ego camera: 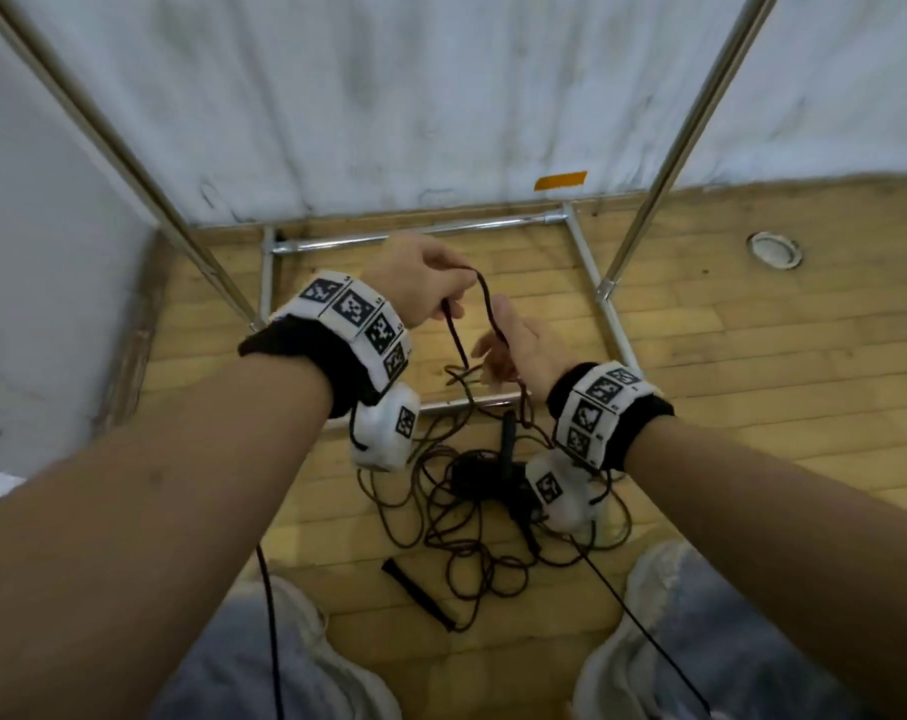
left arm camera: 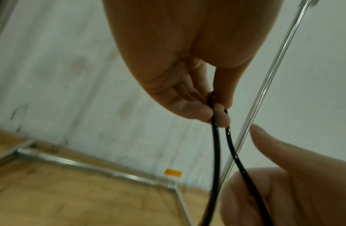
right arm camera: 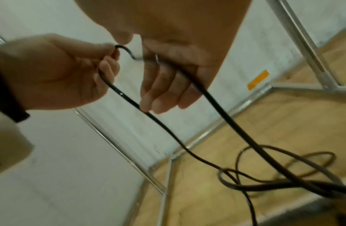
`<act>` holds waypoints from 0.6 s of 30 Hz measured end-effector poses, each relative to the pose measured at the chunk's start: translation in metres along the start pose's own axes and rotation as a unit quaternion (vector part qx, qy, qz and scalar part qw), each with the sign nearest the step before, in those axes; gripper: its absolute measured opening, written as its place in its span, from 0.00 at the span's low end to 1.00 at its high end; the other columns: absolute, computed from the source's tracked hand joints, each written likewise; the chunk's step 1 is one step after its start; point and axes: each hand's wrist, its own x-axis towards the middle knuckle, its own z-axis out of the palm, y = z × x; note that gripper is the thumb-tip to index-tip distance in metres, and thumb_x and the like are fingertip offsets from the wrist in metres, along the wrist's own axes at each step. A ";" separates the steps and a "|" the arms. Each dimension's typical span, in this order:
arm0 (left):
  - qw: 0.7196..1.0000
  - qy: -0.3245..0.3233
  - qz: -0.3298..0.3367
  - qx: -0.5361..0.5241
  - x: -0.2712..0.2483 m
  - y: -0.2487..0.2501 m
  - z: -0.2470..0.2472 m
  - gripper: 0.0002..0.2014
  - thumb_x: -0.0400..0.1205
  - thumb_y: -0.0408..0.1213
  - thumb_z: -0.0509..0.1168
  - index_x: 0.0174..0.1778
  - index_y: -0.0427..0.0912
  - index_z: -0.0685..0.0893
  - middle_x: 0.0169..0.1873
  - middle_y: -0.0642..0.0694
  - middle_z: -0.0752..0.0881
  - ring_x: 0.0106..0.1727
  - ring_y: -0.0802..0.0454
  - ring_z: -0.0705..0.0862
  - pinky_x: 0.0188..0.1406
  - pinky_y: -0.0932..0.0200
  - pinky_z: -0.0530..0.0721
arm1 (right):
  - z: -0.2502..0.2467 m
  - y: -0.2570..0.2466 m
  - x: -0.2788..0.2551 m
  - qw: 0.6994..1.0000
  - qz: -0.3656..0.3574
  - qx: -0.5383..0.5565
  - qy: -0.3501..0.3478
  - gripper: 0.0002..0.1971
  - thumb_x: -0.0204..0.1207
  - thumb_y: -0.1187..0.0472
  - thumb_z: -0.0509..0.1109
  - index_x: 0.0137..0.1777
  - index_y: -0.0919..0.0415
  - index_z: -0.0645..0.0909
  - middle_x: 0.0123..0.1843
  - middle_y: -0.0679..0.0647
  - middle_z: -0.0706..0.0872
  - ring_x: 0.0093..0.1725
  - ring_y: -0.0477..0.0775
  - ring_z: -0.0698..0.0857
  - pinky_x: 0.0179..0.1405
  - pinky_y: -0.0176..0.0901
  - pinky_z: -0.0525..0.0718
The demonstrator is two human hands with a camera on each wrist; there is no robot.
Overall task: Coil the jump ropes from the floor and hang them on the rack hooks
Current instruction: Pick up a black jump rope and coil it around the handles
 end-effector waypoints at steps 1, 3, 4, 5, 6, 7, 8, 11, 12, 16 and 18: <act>1.000 0.020 0.013 -0.008 -0.004 0.017 -0.010 0.08 0.80 0.31 0.69 0.35 0.45 0.83 0.25 0.48 0.84 0.22 0.59 0.85 0.26 0.63 0.84 | -0.006 -0.017 -0.007 1.000 -0.025 0.003 -0.002 0.33 0.80 0.34 0.50 0.37 0.60 0.83 0.25 0.53 0.85 0.26 0.48 0.82 0.32 0.39 0.79; 0.998 0.054 0.039 -0.021 -0.015 0.049 -0.029 0.08 0.80 0.30 0.68 0.35 0.43 0.82 0.24 0.48 0.82 0.21 0.59 0.84 0.24 0.63 0.82 | -0.016 -0.048 -0.021 0.995 -0.090 -0.040 0.001 0.24 0.78 0.38 0.59 0.37 0.58 0.81 0.23 0.49 0.82 0.24 0.43 0.80 0.32 0.37 0.76; 0.996 0.067 0.053 -0.032 -0.020 0.064 -0.038 0.07 0.80 0.31 0.68 0.36 0.43 0.82 0.24 0.48 0.82 0.21 0.58 0.84 0.24 0.63 0.82 | -0.021 -0.061 -0.025 0.991 -0.117 -0.066 0.000 0.18 0.77 0.42 0.64 0.39 0.57 0.80 0.25 0.46 0.82 0.26 0.42 0.80 0.34 0.39 0.77; 0.994 0.077 0.067 -0.048 -0.027 0.078 -0.046 0.07 0.80 0.31 0.68 0.37 0.42 0.82 0.25 0.48 0.82 0.22 0.57 0.84 0.24 0.63 0.83 | -0.025 -0.073 -0.030 0.988 -0.128 -0.081 -0.006 0.13 0.75 0.45 0.68 0.43 0.55 0.80 0.29 0.45 0.82 0.29 0.42 0.81 0.39 0.41 0.80; 0.991 0.084 0.079 -0.069 -0.033 0.093 -0.054 0.06 0.80 0.31 0.68 0.37 0.42 0.82 0.25 0.48 0.82 0.22 0.56 0.84 0.24 0.62 0.83 | -0.029 -0.083 -0.035 0.988 -0.131 -0.086 -0.016 0.13 0.74 0.47 0.71 0.50 0.54 0.80 0.35 0.45 0.82 0.33 0.45 0.83 0.43 0.44 0.82; 0.988 0.087 0.092 -0.090 -0.039 0.108 -0.059 0.06 0.80 0.31 0.68 0.37 0.42 0.82 0.25 0.48 0.82 0.23 0.55 0.84 0.24 0.62 0.82 | -0.032 -0.092 -0.038 0.987 -0.132 -0.083 -0.026 0.18 0.72 0.48 0.74 0.58 0.54 0.79 0.41 0.46 0.81 0.36 0.47 0.85 0.47 0.46 0.83; 0.985 0.085 0.104 -0.110 -0.045 0.122 -0.063 0.06 0.80 0.31 0.68 0.38 0.41 0.82 0.24 0.49 0.82 0.23 0.54 0.84 0.24 0.63 0.81 | -0.034 -0.100 -0.042 0.987 -0.134 -0.077 -0.035 0.25 0.70 0.47 0.75 0.64 0.53 0.76 0.45 0.46 0.81 0.39 0.48 0.85 0.48 0.46 0.84; 0.973 0.056 0.140 -0.175 -0.062 0.158 -0.067 0.05 0.81 0.30 0.66 0.39 0.40 0.82 0.23 0.51 0.82 0.25 0.53 0.85 0.24 0.64 0.81 | -0.035 -0.123 -0.052 0.981 -0.152 -0.112 -0.045 0.29 0.68 0.44 0.76 0.68 0.47 0.75 0.53 0.42 0.81 0.45 0.39 0.82 0.45 0.34 0.78; 0.968 0.053 0.150 -0.194 -0.067 0.168 -0.067 0.04 0.81 0.30 0.66 0.40 0.40 0.82 0.23 0.51 0.82 0.26 0.53 0.85 0.24 0.64 0.81 | -0.035 -0.128 -0.053 0.978 -0.151 -0.136 -0.044 0.22 0.70 0.43 0.74 0.63 0.46 0.79 0.53 0.42 0.82 0.46 0.38 0.82 0.44 0.33 0.76; 0.953 0.113 0.170 -0.222 -0.074 0.186 -0.072 0.03 0.80 0.31 0.68 0.41 0.40 0.83 0.24 0.50 0.83 0.28 0.52 0.86 0.25 0.64 0.80 | -0.036 -0.145 -0.065 0.955 -0.132 -0.258 -0.068 0.23 0.81 0.41 0.57 0.35 0.52 0.85 0.39 0.49 0.87 0.42 0.50 0.84 0.47 0.45 0.77; 0.945 0.164 0.172 -0.225 -0.073 0.181 -0.075 0.03 0.81 0.32 0.68 0.42 0.40 0.83 0.27 0.48 0.84 0.30 0.52 0.87 0.27 0.64 0.82 | -0.040 -0.153 -0.069 0.945 -0.139 -0.292 -0.050 0.29 0.81 0.38 0.53 0.28 0.54 0.81 0.29 0.48 0.83 0.32 0.48 0.81 0.38 0.43 0.74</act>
